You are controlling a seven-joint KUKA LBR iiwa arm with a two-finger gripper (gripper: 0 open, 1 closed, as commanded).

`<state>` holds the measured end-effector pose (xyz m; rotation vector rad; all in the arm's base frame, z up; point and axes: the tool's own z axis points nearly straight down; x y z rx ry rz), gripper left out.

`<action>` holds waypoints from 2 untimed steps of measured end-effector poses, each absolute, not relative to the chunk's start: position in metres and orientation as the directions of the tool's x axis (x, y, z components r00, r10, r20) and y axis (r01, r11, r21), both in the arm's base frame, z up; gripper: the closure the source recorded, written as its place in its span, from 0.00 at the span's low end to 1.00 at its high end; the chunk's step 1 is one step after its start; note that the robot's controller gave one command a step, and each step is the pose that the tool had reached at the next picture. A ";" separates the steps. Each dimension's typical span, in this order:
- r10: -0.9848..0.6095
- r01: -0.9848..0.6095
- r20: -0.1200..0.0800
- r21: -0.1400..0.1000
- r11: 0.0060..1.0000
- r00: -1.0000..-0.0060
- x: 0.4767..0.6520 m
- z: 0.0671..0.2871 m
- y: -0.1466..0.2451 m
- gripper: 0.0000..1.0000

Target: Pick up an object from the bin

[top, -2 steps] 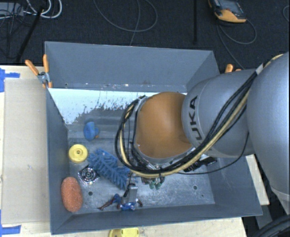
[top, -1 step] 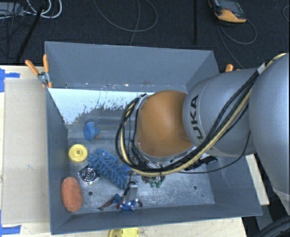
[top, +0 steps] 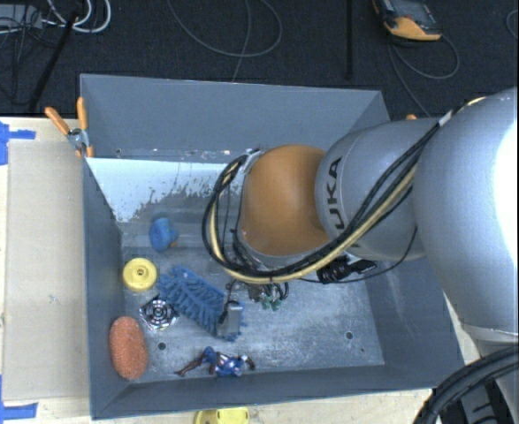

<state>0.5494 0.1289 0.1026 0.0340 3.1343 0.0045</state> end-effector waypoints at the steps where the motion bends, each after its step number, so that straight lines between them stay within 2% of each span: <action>1: -0.001 -0.001 0.002 0.000 1.000 -1.000 0.550 0.079 0.137 1.00; 2: 0.001 0.001 0.002 0.001 1.000 -1.000 0.550 0.079 0.137 1.00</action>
Offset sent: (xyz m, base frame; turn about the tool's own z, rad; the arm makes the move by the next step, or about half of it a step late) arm 0.0000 0.0000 0.0000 0.0000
